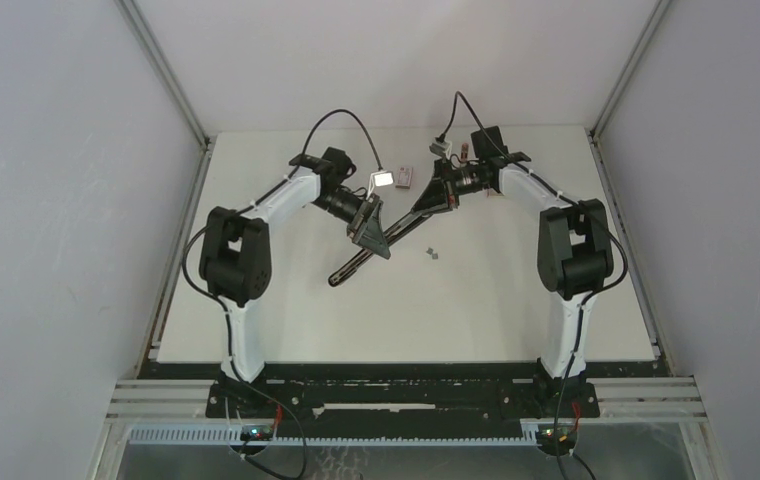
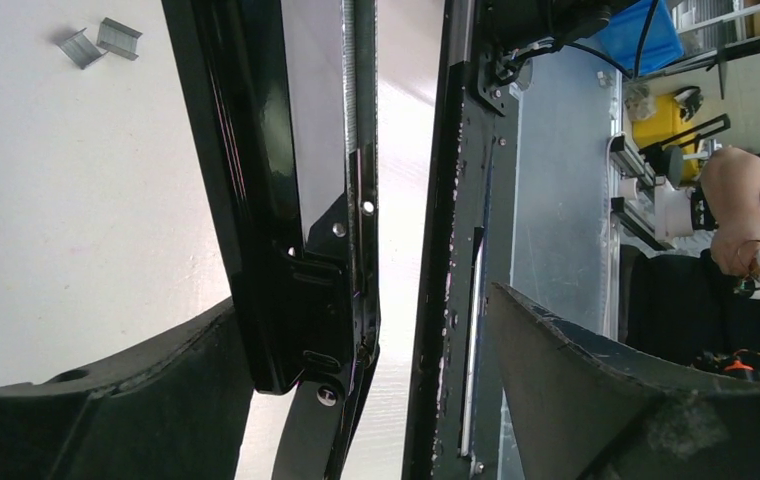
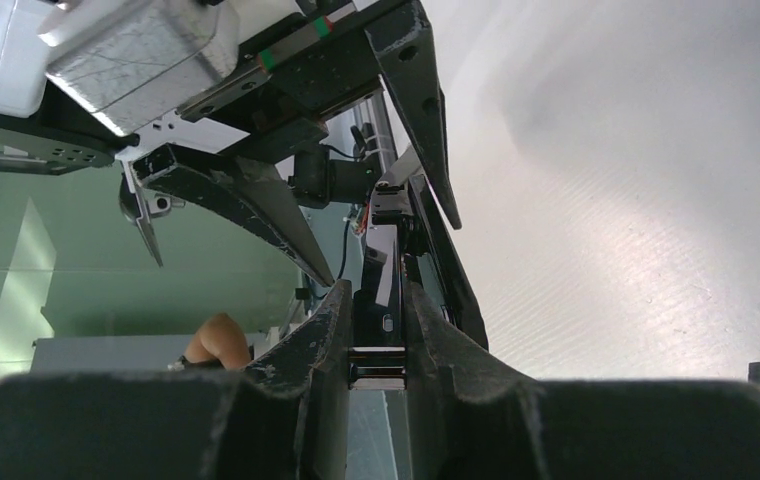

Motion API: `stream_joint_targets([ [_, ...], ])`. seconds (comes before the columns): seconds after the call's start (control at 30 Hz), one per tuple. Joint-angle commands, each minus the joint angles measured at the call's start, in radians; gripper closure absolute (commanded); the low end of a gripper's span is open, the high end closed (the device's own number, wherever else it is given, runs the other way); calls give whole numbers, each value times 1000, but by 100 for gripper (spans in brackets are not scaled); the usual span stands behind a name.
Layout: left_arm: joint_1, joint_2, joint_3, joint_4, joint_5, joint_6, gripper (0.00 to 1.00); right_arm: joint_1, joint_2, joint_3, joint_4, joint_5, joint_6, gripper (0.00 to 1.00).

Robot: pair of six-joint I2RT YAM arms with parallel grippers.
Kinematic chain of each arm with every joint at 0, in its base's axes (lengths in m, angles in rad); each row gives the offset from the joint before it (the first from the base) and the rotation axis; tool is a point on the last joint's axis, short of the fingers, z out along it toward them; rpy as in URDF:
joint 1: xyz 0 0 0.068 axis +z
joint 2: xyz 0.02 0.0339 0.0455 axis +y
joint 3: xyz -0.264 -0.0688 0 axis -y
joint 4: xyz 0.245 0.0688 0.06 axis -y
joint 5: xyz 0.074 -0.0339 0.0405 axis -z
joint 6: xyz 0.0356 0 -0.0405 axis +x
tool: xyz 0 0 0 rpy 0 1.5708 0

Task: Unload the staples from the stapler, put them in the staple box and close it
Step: Unload the staple.

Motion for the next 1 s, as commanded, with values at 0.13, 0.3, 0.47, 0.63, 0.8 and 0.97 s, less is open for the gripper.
stream_joint_targets([
  [0.13, -8, 25, 26, -54, 76, 55, 19, 6, -103, 52, 12, -108, -20, 100],
  [0.3, -14, 40, 33, -89, 94, 92, 21, 7, -105, 50, 14, -112, -25, 100],
  [0.47, -20, 57, 43, -105, 109, 104, 26, 9, -102, 48, 12, -114, -32, 100],
  [0.63, -24, 66, 60, -125, 120, 115, 36, 11, -92, 48, 7, -112, -39, 100],
  [0.8, -25, 63, 65, -126, 123, 117, 42, 16, -79, 51, -2, -110, -48, 100],
  [0.97, -26, 64, 69, -127, 120, 114, 55, 18, -77, 53, -11, -109, -60, 100],
])
